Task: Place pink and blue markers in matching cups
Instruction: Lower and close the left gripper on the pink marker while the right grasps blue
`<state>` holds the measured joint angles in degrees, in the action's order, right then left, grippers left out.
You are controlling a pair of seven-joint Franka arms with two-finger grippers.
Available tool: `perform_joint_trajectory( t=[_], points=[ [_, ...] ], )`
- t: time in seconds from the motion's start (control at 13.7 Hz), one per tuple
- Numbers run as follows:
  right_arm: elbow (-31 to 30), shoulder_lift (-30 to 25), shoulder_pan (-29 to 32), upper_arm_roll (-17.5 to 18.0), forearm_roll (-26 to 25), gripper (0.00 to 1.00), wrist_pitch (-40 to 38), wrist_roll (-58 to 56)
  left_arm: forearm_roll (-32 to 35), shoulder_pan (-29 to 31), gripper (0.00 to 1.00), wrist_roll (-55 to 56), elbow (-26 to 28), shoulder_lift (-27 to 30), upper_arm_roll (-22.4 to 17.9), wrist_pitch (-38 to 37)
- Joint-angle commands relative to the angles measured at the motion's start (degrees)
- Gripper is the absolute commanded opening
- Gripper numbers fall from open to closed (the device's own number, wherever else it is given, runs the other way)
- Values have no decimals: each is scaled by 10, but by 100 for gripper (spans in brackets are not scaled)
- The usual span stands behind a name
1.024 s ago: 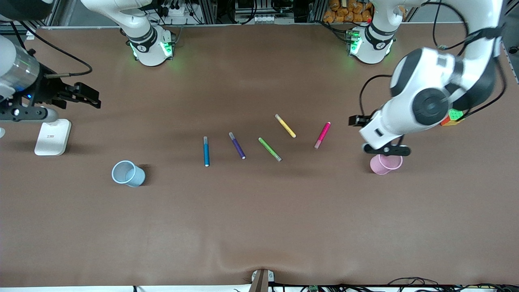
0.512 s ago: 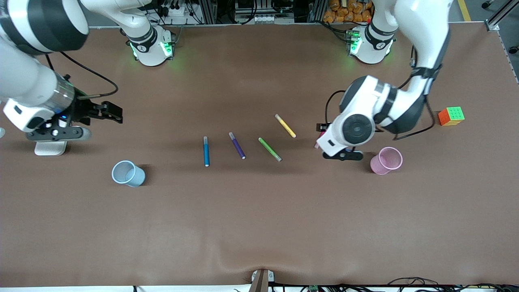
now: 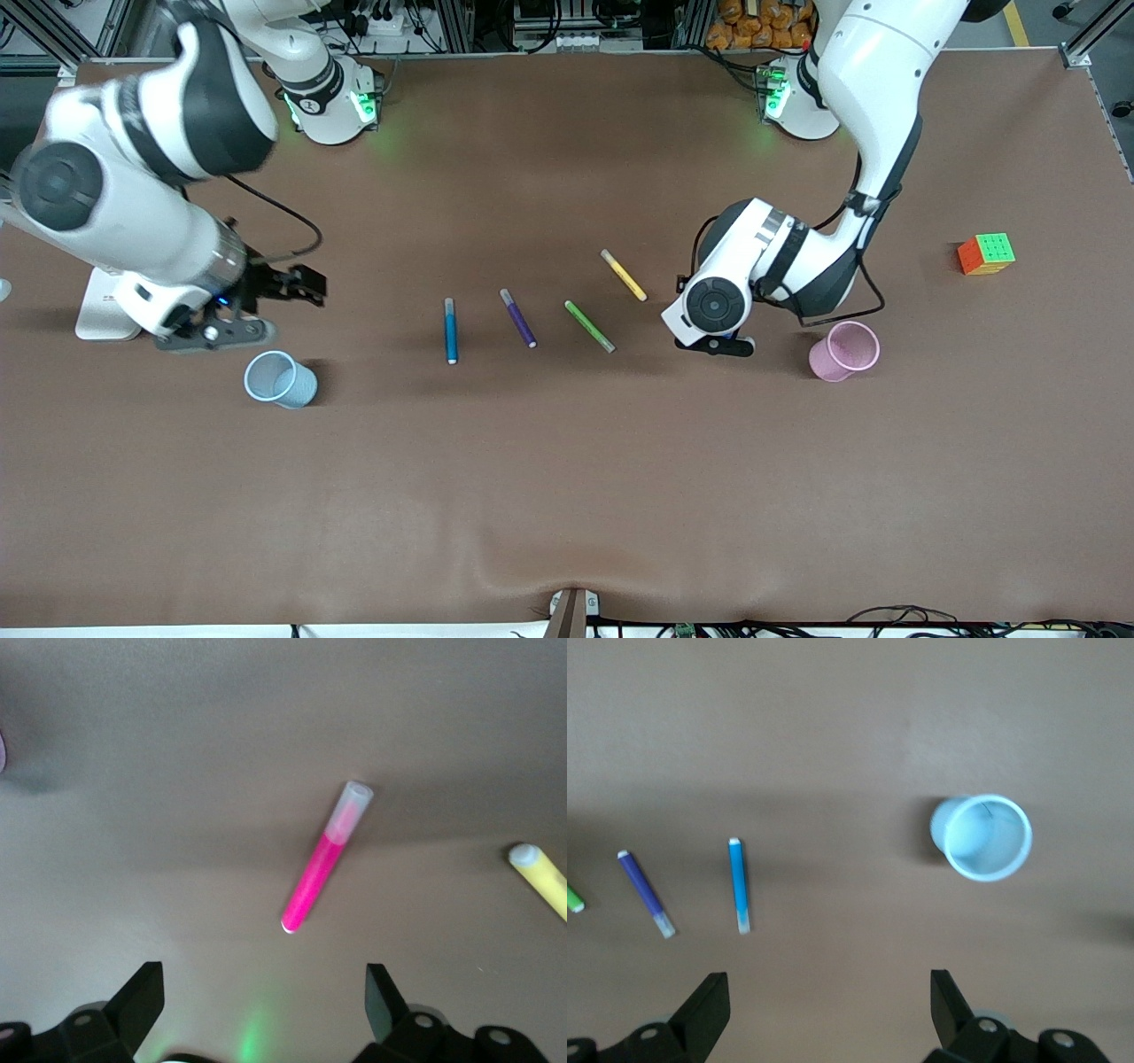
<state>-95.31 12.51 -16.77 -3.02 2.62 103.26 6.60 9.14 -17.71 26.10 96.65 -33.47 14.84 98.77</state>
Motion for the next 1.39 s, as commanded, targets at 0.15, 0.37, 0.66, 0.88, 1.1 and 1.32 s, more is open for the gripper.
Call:
perform_joint_trajectory(
  t=[0.15,0.37,0.66,0.88,1.1,1.32],
  points=[
    [9,79,-37,-4,9,100,90,8,38,-29,97,-3,-9,-35,1,14],
    [9,121,-60,-4,63,100,135,12,48,-35,85,-3,-9,-50,2,35],
    [-15,129,-73,-5,70,100,105,12,61,-37,78,-51,-8,-67,1,64],
    [-66,128,-84,-5,70,100,112,12,95,-34,68,-80,-6,-75,1,68],
    [-101,125,-99,-5,70,100,132,12,96,-35,65,-80,-10,-80,1,70],
    [-141,121,-116,-6,69,100,203,11,93,-36,61,-80,-10,-82,1,71]
  ],
)
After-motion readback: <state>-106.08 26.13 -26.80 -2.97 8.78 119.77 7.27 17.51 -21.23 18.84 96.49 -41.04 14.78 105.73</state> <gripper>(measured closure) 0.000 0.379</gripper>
